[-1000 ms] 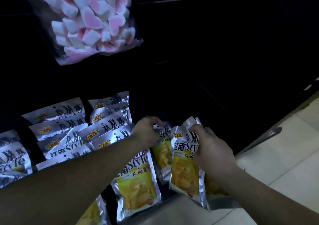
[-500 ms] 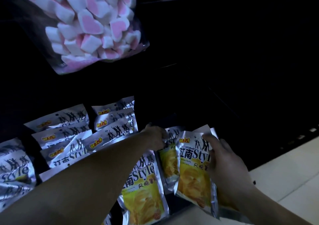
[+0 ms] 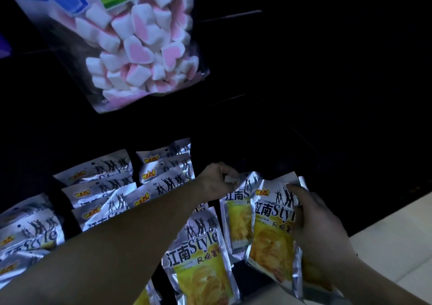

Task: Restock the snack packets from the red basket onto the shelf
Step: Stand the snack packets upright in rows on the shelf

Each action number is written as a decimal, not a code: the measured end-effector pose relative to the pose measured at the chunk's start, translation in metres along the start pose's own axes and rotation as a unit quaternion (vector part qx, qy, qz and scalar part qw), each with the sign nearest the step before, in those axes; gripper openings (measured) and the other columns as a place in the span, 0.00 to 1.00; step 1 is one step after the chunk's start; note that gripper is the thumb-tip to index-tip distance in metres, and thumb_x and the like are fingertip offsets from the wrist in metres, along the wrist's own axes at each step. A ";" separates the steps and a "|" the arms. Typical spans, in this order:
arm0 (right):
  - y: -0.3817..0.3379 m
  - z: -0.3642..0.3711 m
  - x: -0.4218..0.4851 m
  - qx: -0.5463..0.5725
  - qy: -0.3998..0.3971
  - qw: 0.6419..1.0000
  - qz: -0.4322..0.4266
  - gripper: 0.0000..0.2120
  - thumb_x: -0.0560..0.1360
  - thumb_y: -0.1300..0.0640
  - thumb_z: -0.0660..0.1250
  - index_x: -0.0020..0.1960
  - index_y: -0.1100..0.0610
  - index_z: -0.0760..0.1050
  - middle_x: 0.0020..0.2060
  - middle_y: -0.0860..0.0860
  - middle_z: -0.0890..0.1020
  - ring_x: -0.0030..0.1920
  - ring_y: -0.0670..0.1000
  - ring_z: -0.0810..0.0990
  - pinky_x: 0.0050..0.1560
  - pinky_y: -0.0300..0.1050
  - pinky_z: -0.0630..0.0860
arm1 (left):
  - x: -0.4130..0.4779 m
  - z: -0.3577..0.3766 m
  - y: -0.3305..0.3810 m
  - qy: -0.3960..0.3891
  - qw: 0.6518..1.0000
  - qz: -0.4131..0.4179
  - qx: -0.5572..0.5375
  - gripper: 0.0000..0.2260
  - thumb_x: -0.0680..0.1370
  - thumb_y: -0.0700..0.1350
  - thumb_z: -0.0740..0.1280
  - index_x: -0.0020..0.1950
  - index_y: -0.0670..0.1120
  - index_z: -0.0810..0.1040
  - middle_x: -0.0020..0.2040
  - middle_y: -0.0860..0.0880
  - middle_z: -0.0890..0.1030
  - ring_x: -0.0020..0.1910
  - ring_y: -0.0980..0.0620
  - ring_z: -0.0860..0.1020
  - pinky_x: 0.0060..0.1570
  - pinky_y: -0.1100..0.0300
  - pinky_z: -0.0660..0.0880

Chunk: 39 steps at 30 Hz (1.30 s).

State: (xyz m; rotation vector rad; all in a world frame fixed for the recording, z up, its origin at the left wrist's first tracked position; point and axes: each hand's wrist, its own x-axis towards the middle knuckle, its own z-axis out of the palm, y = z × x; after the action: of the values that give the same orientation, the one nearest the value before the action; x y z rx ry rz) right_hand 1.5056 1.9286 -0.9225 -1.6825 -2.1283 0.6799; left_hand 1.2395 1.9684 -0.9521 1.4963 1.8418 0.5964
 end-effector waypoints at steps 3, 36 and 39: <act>-0.005 -0.004 0.000 0.018 0.012 1.000 -0.006 0.30 0.78 0.61 0.65 0.73 0.38 0.62 0.57 0.43 0.72 0.44 0.45 0.79 0.37 0.46 0.82 | -0.006 -0.014 0.006 0.075 0.996 0.015 -0.038 0.07 0.79 0.33 0.70 0.55 0.38 0.86 0.57 0.46 0.83 0.59 0.50 0.80 0.47 0.74 0.73; -0.037 -0.002 0.028 0.141 0.044 0.989 -0.020 0.21 0.82 0.60 0.61 0.66 0.37 0.69 0.57 0.45 0.78 0.50 0.48 0.80 0.46 0.52 0.80 | -0.029 -0.062 0.028 0.108 0.940 -0.077 -0.315 0.17 0.71 0.41 0.81 0.57 0.50 0.84 0.48 0.35 0.83 0.50 0.45 0.84 0.64 0.49 0.78; -0.037 0.000 0.028 0.138 0.049 0.989 -0.022 0.20 0.82 0.60 0.61 0.67 0.37 0.68 0.57 0.46 0.78 0.50 0.49 0.80 0.46 0.52 0.80 | -0.027 -0.060 0.022 0.121 0.941 -0.090 -0.302 0.18 0.74 0.38 0.78 0.62 0.48 0.82 0.52 0.39 0.86 0.57 0.45 0.84 0.62 0.54 0.79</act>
State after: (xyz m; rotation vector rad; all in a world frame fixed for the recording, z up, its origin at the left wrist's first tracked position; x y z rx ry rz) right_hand 1.4693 1.9492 -0.9030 -1.4846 -1.8981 0.8186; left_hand 1.2119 1.9511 -0.8906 0.8665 1.7218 1.1701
